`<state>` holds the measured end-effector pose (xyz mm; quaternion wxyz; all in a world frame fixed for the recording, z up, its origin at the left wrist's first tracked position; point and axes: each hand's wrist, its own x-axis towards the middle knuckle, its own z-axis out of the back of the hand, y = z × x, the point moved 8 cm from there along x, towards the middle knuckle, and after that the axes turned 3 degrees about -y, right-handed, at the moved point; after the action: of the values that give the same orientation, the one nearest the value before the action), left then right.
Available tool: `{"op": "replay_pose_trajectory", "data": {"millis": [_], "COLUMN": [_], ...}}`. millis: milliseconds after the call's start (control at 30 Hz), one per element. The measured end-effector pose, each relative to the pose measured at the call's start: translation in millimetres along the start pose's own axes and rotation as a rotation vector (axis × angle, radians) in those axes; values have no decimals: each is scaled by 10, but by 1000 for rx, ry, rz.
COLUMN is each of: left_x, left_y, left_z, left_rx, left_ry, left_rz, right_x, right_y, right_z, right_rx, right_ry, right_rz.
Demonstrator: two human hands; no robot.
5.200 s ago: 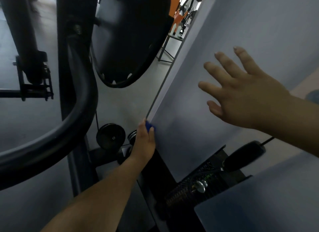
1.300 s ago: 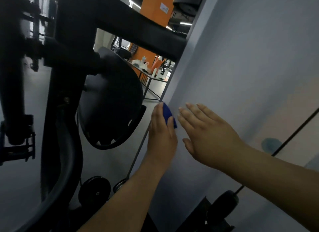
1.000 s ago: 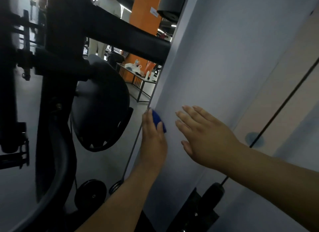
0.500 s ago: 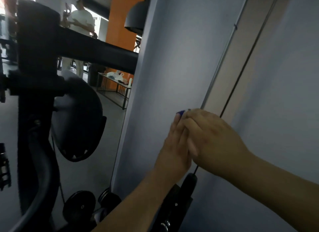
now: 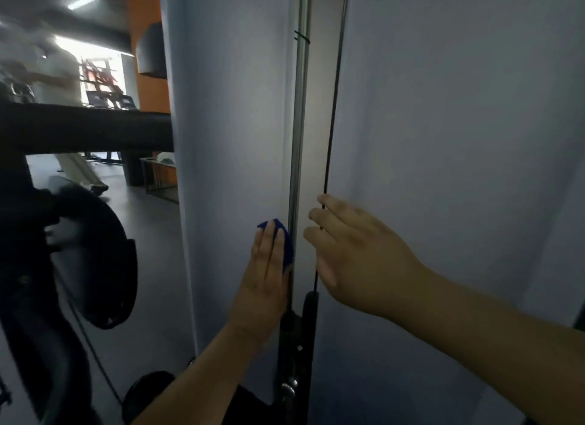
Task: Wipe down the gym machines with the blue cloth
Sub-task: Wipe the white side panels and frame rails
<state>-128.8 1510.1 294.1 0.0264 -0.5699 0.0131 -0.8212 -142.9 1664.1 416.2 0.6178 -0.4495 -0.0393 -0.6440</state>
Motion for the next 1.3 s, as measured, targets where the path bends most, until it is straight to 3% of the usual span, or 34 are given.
{"op": "replay_pose_trajectory", "data": {"millis": [167, 333, 567, 833, 1300], "left_x": [229, -592, -886, -2275, -3397], "left_y": [-3, 148, 150, 310, 262], "left_z": [101, -159, -352, -734, -946], "left_rx": [-87, -115, -206, -129, -180], "left_ry": [-19, 91, 43, 254, 479], "left_rz": [92, 137, 152, 167, 290], "right_x": [-136, -185, -384, -566, -853], "right_y": [13, 153, 464, 628, 1016], "right_z": [-88, -252, -589, -783, -1310], "right_rx": [-22, -73, -33, -44, 82], "right_ry": [23, 4, -16, 50, 243], "right_rz": [38, 54, 93, 130, 139]}}
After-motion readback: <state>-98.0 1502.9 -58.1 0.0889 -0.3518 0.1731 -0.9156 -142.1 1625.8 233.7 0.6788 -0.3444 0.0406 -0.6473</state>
